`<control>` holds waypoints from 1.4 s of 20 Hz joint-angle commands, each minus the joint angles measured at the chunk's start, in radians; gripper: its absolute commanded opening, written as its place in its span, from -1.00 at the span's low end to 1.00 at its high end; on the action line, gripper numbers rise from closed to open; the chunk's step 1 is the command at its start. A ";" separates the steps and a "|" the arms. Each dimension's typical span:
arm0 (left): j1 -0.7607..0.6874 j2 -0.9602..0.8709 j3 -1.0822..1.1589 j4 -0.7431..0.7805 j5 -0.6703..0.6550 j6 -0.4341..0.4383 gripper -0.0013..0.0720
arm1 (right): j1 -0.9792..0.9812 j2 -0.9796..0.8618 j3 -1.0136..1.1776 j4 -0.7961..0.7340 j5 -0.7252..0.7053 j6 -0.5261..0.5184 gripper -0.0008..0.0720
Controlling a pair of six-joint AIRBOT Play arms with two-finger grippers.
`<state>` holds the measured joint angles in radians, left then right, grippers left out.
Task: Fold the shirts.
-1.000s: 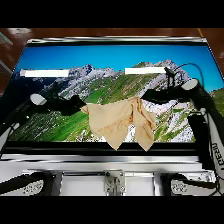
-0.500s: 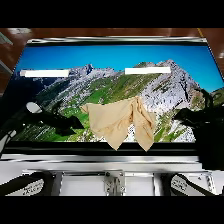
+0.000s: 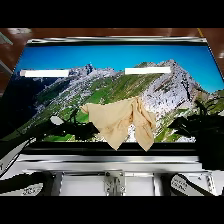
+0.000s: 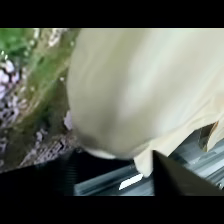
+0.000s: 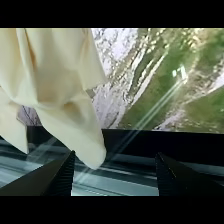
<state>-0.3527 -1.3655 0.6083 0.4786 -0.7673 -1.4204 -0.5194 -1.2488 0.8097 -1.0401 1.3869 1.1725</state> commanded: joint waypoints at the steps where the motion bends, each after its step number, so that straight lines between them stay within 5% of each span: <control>1: -0.022 -0.019 -0.004 -0.055 0.086 0.014 -0.29 | 0.102 0.001 -0.076 -0.059 -0.039 -0.019 0.75; 3: -0.022 -0.018 -0.004 -0.067 0.080 0.015 -0.46 | 0.198 0.001 -0.121 -0.064 -0.109 -0.014 0.87; 5: -0.021 -0.016 0.003 -0.069 0.028 0.067 -0.84 | 0.262 -0.002 -0.127 -0.064 -0.140 -0.006 0.87; 12: 0.003 0.010 0.061 -0.068 -0.003 0.120 -0.87 | 0.420 -0.144 -0.126 0.043 -0.234 0.020 0.77; 15: 0.055 0.048 0.061 -0.068 -0.004 0.128 -0.87 | 0.480 -0.166 -0.124 0.044 -0.258 0.020 -0.57; 16: 0.079 0.073 0.062 -0.068 -0.004 0.145 -0.87 | 0.485 -0.166 -0.110 0.033 -0.247 0.023 -0.81; 18: 0.121 0.159 0.091 -0.030 -0.004 0.219 -0.87 | 0.480 -0.140 -0.044 0.006 -0.177 0.027 -0.81; 22: 0.192 0.438 0.330 0.140 -0.053 0.217 -0.87 | 0.470 0.087 0.263 -0.129 -0.019 -0.011 -0.81; 28: 0.462 0.731 0.858 0.162 -0.055 0.106 -0.87 | 0.470 0.465 0.826 -0.515 -0.217 0.106 -0.81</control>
<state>-0.0067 -0.7551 1.2510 0.6147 -0.8211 -1.2591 -0.0498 -0.9360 1.4044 -1.3594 1.2839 1.2049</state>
